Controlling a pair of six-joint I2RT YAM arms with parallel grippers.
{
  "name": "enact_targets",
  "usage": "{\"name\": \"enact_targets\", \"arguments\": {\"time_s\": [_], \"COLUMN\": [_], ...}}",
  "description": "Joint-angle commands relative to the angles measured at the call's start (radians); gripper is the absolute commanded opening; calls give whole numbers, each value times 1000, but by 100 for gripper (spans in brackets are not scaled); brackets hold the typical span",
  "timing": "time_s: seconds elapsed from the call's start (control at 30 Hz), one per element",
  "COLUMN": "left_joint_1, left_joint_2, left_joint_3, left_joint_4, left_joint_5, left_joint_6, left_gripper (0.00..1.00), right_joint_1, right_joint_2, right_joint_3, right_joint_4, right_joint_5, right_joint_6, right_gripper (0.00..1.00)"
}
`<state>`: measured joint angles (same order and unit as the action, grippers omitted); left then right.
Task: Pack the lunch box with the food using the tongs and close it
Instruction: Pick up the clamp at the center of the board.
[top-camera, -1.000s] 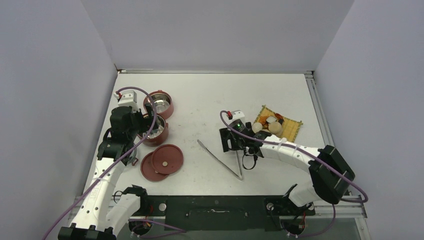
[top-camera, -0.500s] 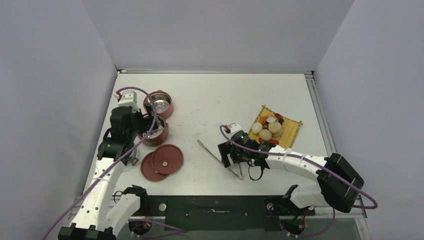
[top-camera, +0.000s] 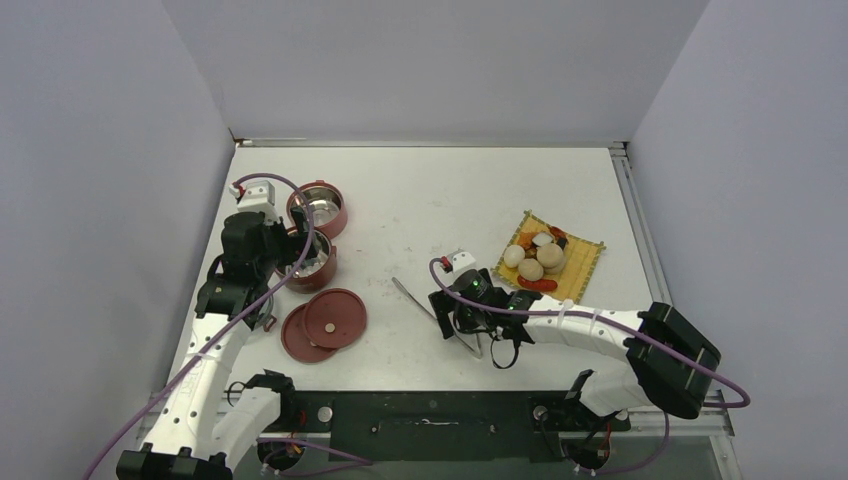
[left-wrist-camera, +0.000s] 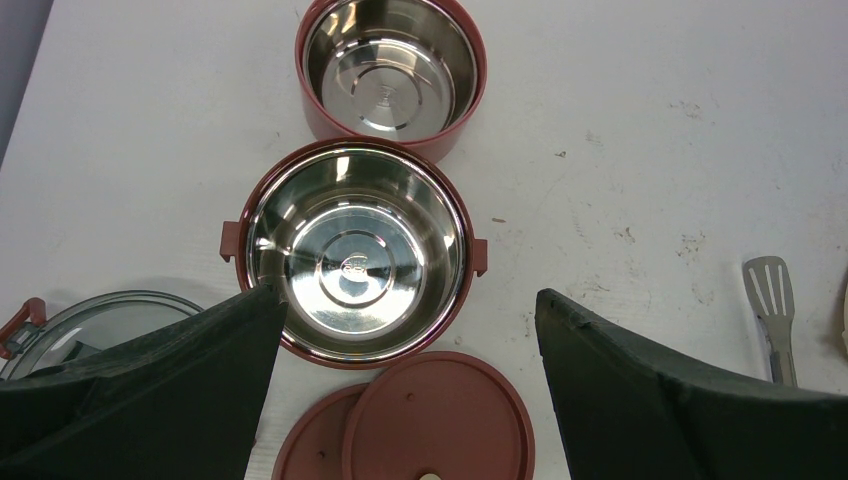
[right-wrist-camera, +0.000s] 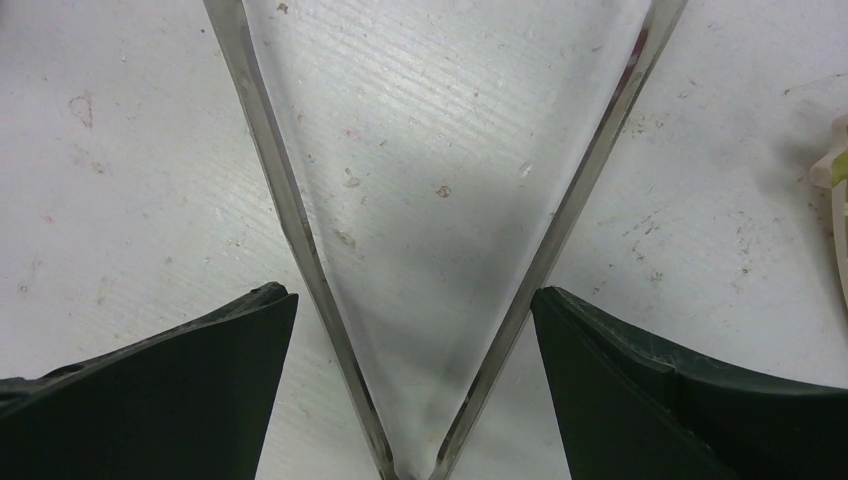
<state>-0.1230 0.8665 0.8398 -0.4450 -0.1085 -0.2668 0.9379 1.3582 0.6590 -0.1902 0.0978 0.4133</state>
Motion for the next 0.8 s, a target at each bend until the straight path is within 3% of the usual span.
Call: {"name": "enact_targets", "arguments": {"time_s": [0.0,0.3,0.77], "left_joint_1": [3,6,7], "left_joint_2": [3,2,3], "left_joint_3": [0,-1,-2], "left_joint_4": [19,19,20], "left_joint_5": [0,6,11], "left_joint_6": [12,11,11], "left_gripper": [96,96,96], "right_joint_1": [12,14,48], "right_joint_2": [-17,-51,11], "right_joint_3": [-22,-38,-28], "right_joint_4": [34,9,-28], "right_joint_5": [-24,-30,96], "right_joint_6": [28,39,63], "right_gripper": [91,90,90]}}
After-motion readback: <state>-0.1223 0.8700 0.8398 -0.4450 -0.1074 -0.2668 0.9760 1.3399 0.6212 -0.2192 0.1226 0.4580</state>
